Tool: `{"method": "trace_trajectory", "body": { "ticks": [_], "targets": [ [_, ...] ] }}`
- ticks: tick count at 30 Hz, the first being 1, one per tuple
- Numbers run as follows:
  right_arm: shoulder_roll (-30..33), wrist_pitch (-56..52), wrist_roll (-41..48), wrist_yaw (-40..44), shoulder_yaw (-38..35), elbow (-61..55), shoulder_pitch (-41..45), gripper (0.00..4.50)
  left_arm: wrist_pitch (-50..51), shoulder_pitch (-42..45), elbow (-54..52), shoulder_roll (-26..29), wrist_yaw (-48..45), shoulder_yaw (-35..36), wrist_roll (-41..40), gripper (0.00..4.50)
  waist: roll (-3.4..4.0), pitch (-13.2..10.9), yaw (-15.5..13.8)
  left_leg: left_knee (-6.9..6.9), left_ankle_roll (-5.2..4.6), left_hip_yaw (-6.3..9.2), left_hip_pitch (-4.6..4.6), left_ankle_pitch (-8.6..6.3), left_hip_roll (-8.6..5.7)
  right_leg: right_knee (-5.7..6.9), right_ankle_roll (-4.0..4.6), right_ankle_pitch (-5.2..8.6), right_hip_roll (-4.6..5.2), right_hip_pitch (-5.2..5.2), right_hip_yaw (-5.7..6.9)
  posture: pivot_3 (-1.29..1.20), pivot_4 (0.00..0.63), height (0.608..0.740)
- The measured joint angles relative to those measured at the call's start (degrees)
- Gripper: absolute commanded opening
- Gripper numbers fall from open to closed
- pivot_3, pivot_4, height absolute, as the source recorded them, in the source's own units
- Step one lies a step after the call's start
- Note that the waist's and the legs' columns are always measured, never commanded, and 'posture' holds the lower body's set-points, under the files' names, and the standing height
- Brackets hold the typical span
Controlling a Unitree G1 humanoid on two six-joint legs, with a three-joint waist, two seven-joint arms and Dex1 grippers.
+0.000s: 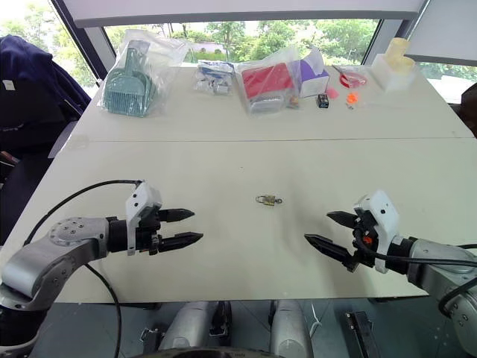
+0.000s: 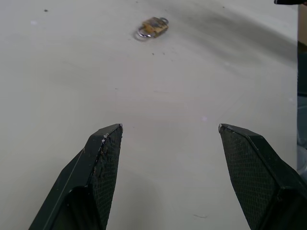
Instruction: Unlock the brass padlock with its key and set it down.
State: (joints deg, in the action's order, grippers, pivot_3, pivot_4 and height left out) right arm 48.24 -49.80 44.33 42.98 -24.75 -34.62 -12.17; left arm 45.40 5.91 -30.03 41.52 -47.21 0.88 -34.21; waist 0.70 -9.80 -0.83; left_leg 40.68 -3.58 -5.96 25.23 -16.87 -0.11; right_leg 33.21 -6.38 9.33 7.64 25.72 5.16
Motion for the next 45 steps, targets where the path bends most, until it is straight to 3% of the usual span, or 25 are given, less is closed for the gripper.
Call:
{"method": "trace_trajectory", "body": {
  "ticks": [28, 34, 38, 42, 45],
  "targets": [
    [0.0, 0.0, -0.3, -1.6, 5.3, 0.1, 3.3, 4.41, -2.5, 4.0, 5.1, 0.6, 1.3, -0.2, 2.6, 3.32, 0.0, 0.0, 0.0, 0.0, 0.03, -0.01, 0.01, -0.02, 0.0, -0.01, 0.0, 0.0, 0.0, 0.0, 0.0, 0.0, 0.15, 0.735],
    [0.0, 0.2, -1.5, -1.9, 9.4, 0.1, 5.7, 4.41, -8.6, 12.4, 12.1, 4.1, -5.0, -6.2, 8.7, 3.32, 0.0, 0.0, 0.0, 0.0, 0.01, -0.05, 0.03, 0.02, -0.02, 0.0, 0.0, 0.0, -0.01, 0.04, 0.01, 0.0, 0.15, 0.735],
    [0.0, -0.1, -0.5, -3.1, 7.9, 0.0, 7.5, 4.41, -12.3, 23.0, 19.8, 4.6, -12.2, -9.8, 11.2, 3.32, -0.02, 0.0, -0.5, 0.05, -0.1, -0.04, 0.05, 0.09, -0.03, -0.02, 0.0, 0.0, 0.0, 0.01, 0.01, 0.0, 0.15, 0.735],
    [-0.1, -0.9, 1.2, -4.2, 3.1, -0.2, 6.0, 4.41, -16.4, 36.8, 28.4, 0.5, -20.4, -16.5, 15.1, 3.32, -0.03, 0.0, -1.6, 0.19, -0.09, -0.05, 0.08, 0.11, -0.06, -0.04, -0.01, -0.01, 0.0, -0.08, 0.02, 0.0, 0.15, 0.735],
    [-1.7, -1.0, 1.6, -6.0, 1.1, -1.2, 4.0, 4.41, -21.4, 45.5, 39.7, -7.8, -24.4, -22.8, 20.1, 3.32, -0.07, 0.0, -1.9, 0.34, -0.26, -0.01, 0.08, 0.03, -0.08, -0.08, -0.01, -0.01, 0.0, -0.21, 0.03, 0.0, 0.15, 0.735]
  ]
}}
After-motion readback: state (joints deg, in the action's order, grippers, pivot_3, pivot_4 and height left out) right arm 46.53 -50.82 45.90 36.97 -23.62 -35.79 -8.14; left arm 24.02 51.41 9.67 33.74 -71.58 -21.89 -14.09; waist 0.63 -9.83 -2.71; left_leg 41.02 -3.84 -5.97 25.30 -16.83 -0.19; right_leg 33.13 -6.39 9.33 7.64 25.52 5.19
